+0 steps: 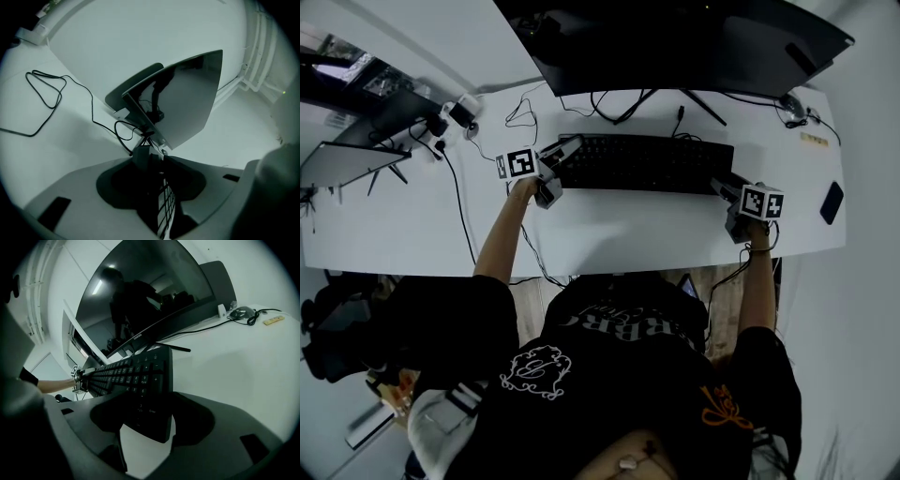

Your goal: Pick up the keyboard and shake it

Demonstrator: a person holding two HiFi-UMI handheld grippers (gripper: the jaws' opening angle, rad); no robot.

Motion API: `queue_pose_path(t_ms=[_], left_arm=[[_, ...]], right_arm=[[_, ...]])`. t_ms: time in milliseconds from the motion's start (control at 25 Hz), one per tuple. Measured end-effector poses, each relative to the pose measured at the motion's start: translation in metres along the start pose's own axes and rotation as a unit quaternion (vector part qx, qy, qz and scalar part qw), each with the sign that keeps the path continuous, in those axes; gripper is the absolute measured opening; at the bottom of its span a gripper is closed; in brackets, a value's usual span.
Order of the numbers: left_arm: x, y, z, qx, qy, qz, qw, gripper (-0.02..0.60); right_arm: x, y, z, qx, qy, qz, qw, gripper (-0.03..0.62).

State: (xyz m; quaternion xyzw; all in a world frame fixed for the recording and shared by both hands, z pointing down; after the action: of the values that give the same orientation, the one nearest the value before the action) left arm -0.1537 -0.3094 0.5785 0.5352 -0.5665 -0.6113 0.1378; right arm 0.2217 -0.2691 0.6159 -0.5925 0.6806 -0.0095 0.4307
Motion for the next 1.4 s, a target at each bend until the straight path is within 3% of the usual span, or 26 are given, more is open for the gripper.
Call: queue_pose_path(t_ms=[640, 960, 1200, 1400], left_arm=[[-0.021, 0.045, -0.007, 0.100, 0.003, -0.003, 0.9950, 0.206], [-0.020, 0.061, -0.010, 0.171, 0.011, -0.032, 0.9848, 0.234], [-0.023, 0.072, -0.011, 0.241, 0.035, -0.059, 0.9681, 0.249], [-0.020, 0.072, -0.010, 0.254, 0.047, -0.095, 0.9614, 0.250]], right_arm=[[-0.023, -0.020, -0.021, -0.040, 0.025, -0.010, 0.999, 0.284], [-0.023, -0.021, -0.022, -0.056, 0.011, -0.006, 0.998, 0.284], [-0.023, -0.022, -0.021, -0.067, -0.002, -0.013, 0.998, 0.284], [-0.023, -0.021, -0.022, -0.081, -0.020, -0.025, 0.996, 0.284]])
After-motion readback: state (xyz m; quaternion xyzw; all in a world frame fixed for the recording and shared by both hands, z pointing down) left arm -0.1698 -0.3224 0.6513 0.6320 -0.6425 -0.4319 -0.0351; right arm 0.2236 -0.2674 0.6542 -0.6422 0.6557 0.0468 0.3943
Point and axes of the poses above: the fingertips, and each gripper's own axes: z backward along the fingers, y to its left, x out of its top, the point moved 1 cm from there along z, backward along the fingers, and after that the axes turned 1 degree about -x, right-handed, at the moved point
